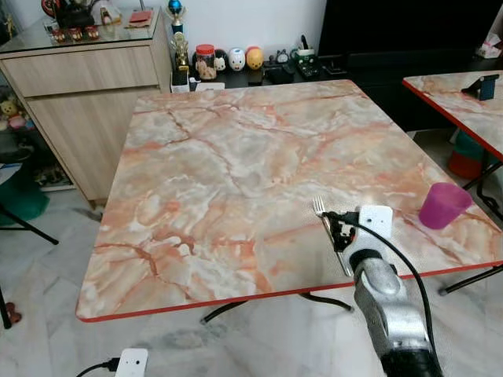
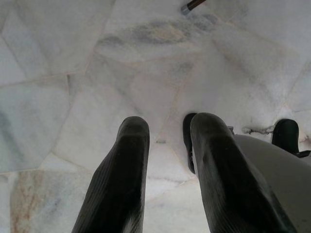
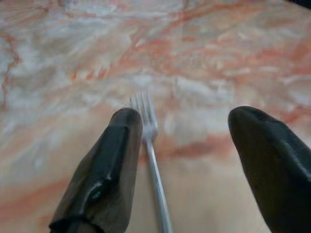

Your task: Setting the table

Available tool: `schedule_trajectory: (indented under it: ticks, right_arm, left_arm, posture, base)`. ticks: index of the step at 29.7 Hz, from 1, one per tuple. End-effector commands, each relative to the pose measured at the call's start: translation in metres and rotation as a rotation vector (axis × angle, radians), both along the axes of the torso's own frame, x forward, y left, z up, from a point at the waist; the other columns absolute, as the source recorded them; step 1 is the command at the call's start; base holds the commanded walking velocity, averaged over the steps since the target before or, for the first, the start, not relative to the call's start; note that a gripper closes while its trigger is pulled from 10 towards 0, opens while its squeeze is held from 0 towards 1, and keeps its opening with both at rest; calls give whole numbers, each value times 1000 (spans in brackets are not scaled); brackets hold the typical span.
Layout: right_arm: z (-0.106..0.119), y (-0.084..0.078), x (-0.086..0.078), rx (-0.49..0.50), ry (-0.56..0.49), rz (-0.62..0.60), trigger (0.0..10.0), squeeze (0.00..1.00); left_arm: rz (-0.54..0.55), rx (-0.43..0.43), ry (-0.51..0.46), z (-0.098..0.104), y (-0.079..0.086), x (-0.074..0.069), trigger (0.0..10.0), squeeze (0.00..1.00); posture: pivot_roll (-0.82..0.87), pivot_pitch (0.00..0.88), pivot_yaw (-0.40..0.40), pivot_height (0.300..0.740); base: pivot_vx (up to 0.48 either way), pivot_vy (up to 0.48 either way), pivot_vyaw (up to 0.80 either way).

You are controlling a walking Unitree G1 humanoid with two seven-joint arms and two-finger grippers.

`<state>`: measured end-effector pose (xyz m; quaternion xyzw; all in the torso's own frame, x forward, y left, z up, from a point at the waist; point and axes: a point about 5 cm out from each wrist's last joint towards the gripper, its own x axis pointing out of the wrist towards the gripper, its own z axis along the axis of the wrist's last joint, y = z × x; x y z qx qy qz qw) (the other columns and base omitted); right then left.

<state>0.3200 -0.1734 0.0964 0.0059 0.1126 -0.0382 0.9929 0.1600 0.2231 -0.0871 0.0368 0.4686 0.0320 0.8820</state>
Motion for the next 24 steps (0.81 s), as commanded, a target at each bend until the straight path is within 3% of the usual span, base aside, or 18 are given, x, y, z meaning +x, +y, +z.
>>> schedule_trajectory:
  ticks: [1,2,3,4,10,15,24]
  right_arm:
    - [-1,-2,4,14,20,-3,10000,1000]
    - [-3,-3,7,2,40,21,10000,231]
    - [-3,-3,7,-2,45,30,10000,231]
    - [-4,-3,9,-3,49,33,10000,0]
    - [-7,0,19,9,87,67,10000,0]
    - [-8,9,27,82,94,95,10000,0]
    - [-11,11,31,64,109,122,10000,0]
  left_arm:
    - [-8,7,16,-1,1,-3,10000,0]
    - [-8,6,15,-1,1,-3,10000,0]
    - [-8,6,15,-1,1,-2,10000,0]
    - [-9,6,15,-1,1,-2,10000,0]
    - [-10,8,14,-1,2,-2,10000,0]
    - [-15,11,15,-1,2,-2,10000,0]
    - [-21,13,16,-1,2,-2,10000,0]
  posture:
    - [-49,0,10,736]
    - [-48,0,10,736]
    - [-47,0,11,736]
    - [-47,0,11,736]
    - [-48,0,12,736]
    - [-39,0,15,736]
    - [-42,0,17,736]
  base:
    - [0,0,0]
    - [0,0,0]
    - [0,0,0]
    - [0,0,0]
    - [0,0,0]
    - [0,0,0]
    - [0,0,0]
